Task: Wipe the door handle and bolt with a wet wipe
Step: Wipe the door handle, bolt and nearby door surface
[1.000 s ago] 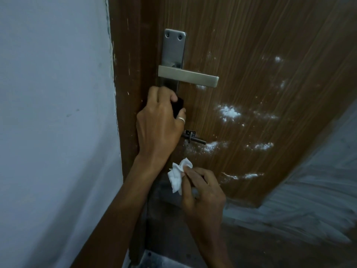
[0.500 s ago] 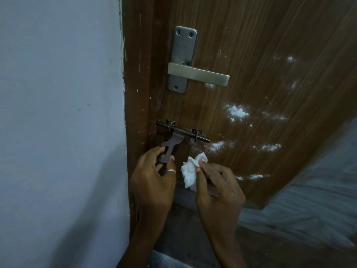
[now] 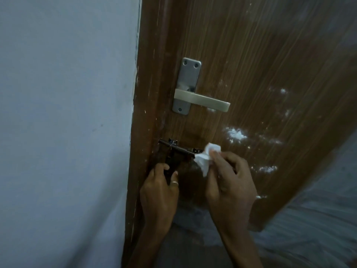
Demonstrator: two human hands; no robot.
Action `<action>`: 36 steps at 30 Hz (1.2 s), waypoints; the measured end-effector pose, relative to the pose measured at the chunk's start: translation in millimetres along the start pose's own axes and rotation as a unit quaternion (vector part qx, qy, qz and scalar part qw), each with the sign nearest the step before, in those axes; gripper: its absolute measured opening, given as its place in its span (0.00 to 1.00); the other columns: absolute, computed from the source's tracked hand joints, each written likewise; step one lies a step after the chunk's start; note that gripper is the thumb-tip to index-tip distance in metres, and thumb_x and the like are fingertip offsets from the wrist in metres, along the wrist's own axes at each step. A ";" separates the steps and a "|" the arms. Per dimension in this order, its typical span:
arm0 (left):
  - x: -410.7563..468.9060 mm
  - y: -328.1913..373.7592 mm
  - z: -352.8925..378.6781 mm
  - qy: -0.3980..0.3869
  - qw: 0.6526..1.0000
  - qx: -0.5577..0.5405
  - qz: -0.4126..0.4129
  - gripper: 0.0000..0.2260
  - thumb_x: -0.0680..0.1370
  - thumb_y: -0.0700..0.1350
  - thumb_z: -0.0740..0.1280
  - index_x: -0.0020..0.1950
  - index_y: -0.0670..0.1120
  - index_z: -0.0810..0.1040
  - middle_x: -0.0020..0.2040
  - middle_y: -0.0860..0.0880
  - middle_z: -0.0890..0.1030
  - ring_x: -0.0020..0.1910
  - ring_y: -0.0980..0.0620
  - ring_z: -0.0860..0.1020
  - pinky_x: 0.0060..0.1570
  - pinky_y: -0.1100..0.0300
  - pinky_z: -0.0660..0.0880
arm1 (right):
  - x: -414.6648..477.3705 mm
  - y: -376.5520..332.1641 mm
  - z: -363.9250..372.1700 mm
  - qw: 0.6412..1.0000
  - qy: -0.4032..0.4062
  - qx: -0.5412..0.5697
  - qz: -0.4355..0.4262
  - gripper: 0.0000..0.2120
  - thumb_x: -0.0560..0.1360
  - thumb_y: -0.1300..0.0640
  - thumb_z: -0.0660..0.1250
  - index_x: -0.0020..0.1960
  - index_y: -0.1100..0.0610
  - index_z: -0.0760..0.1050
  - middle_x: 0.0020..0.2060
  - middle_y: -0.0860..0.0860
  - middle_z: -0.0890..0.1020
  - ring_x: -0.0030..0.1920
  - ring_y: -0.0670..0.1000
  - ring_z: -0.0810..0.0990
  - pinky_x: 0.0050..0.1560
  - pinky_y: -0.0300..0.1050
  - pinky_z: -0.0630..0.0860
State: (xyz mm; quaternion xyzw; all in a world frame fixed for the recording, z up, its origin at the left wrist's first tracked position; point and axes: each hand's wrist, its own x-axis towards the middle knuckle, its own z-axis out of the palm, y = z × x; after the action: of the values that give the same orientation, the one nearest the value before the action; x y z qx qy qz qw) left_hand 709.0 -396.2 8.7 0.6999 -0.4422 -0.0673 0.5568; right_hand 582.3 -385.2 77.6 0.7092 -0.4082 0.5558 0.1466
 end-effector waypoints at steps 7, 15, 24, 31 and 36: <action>-8.1 10.5 -15.9 -0.024 0.998 0.065 -0.014 0.20 0.77 0.59 0.67 0.65 0.52 0.73 0.61 0.53 0.79 0.57 0.52 0.79 0.50 0.64 0.67 | 71.2 2.7 46.0 0.977 0.049 -0.089 -0.187 0.13 0.84 0.60 0.61 0.57 0.65 0.82 0.55 0.61 0.83 0.57 0.57 0.79 0.58 0.47 0.76; 5.6 21.4 -27.2 0.069 0.981 0.048 0.174 0.13 0.74 0.46 0.74 0.57 0.44 0.82 0.54 0.47 0.84 0.49 0.49 0.83 0.47 0.65 0.73 | 60.0 24.7 65.0 0.953 -0.056 -0.179 -0.238 0.21 0.81 0.55 0.62 0.71 0.65 0.73 0.72 0.60 0.72 0.75 0.58 0.65 0.77 0.50 0.56; 58.5 66.2 -37.4 0.157 0.936 -0.007 0.316 0.14 0.79 0.39 0.68 0.65 0.40 0.79 0.61 0.43 0.81 0.60 0.49 0.79 0.62 0.65 0.71 | 99.2 28.5 48.5 0.956 0.005 -0.194 -0.220 0.20 0.81 0.63 0.64 0.72 0.64 0.71 0.75 0.59 0.68 0.79 0.58 0.60 0.79 0.52 0.57; 78.2 85.3 -39.5 0.198 0.914 0.009 0.353 0.17 0.82 0.40 0.64 0.70 0.38 0.74 0.67 0.40 0.76 0.67 0.45 0.74 0.66 0.55 0.73 | 66.2 49.0 46.4 0.929 -0.104 -0.214 -0.283 0.26 0.79 0.62 0.69 0.75 0.63 0.67 0.77 0.58 0.65 0.78 0.59 0.63 0.77 0.54 0.62; 89.1 87.2 -38.5 0.182 0.900 0.036 0.395 0.17 0.84 0.39 0.60 0.72 0.39 0.72 0.71 0.41 0.73 0.72 0.45 0.70 0.68 0.50 0.73 | 96.4 45.6 31.5 0.957 0.021 -0.218 -0.191 0.23 0.78 0.66 0.69 0.72 0.64 0.72 0.75 0.58 0.69 0.75 0.62 0.64 0.74 0.53 0.62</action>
State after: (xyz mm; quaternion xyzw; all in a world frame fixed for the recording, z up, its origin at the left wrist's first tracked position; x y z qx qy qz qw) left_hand 737.6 -429.4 131.6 0.4873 -0.5753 0.3029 0.5830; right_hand 574.3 -474.6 143.3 0.7130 -0.3733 0.4292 0.4099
